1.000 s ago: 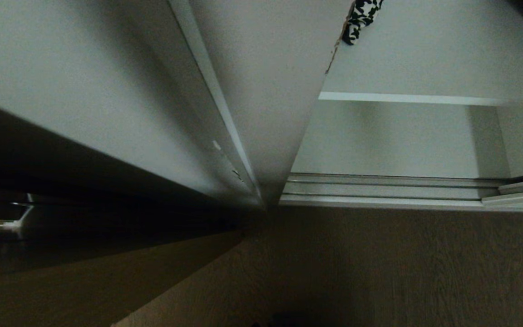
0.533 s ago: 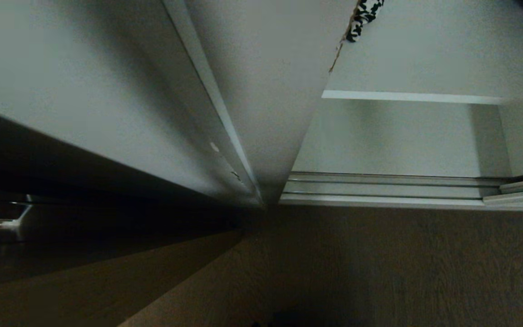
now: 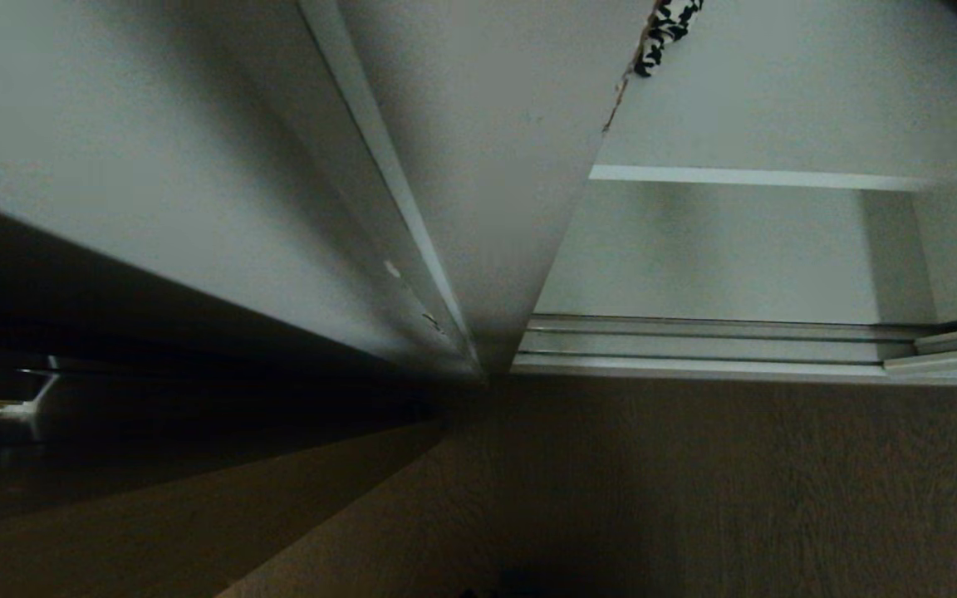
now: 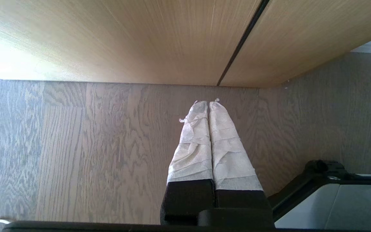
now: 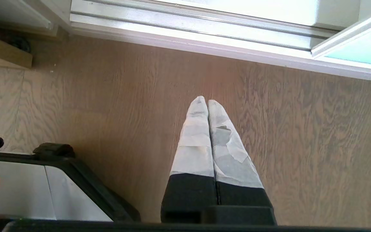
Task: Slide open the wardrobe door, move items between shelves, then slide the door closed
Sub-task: Place the bag on the lower shelf
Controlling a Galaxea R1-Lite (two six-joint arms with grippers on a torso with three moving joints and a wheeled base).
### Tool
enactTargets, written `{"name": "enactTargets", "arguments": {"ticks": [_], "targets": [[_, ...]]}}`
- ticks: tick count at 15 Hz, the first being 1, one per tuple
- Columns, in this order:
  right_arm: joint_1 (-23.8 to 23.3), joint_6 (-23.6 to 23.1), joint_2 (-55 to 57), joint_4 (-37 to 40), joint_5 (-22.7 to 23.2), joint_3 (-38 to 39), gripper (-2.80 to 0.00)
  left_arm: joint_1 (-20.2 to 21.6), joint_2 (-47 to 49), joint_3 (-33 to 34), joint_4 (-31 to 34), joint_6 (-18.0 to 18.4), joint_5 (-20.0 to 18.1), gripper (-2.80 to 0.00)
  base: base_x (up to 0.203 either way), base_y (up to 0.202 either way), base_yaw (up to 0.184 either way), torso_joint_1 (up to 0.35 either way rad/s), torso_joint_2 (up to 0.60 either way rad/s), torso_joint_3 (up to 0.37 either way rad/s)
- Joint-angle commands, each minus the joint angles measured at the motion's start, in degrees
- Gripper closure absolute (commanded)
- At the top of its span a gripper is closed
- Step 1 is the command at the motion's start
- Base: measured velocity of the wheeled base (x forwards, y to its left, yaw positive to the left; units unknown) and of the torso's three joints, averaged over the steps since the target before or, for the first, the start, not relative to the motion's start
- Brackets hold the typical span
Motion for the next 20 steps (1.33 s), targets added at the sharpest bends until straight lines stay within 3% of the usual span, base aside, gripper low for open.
{"name": "enactTargets", "arguments": {"ticks": [1, 6, 10, 11, 14, 18, 20], "targets": [[0.0, -0.2, -0.1, 0.2, 0.0, -0.1, 0.0, 0.0, 0.1, 0.0, 0.0, 0.0, 0.0, 0.0, 0.0, 0.0, 0.0, 0.0, 0.0, 0.0], [0.0, -0.4, -0.1, 0.3, -1.1, -2.1, 0.0, 0.0, 0.1, 0.0, 0.0, 0.0, 0.0, 0.0, 0.0, 0.0, 0.0, 0.0, 0.0, 0.0], [0.7, -0.6, 11.1, 1.9, -1.4, -20.6, 0.0, 0.0, 0.1, 0.0, 0.0, 0.0, 0.0, 0.0, 0.0, 0.0, 0.0, 0.0, 0.0, 0.0], [1.3, -2.9, 14.0, 2.5, -1.4, -25.3, 0.0, 0.0, 0.1, 0.0, 0.0, 0.0, 0.0, 0.0, 0.0, 0.0, 0.0, 0.0, 0.0, 0.0], [4.6, -18.9, 22.2, 3.3, -1.5, -36.2, 0.0, 0.0, 0.1, 0.0, 0.0, 0.0, 0.0, 0.0, 0.0, 0.0, 0.0, 0.0, 0.0, 0.0], [6.1, -32.1, 32.8, 4.4, -1.3, -47.1, 0.0, 0.0, 0.1, 0.0, 0.0, 0.0, 0.0, 0.0, 0.0, 0.0, 0.0, 0.0, 0.0, 0.0], [6.2, -41.6, 37.5, 6.5, -1.0, -51.9, 0.0, 0.0, 0.1, 0.0, 0.0, 0.0, 0.0, 0.0, 0.0, 0.0, 0.0, 0.0, 0.0, 0.0]]}}
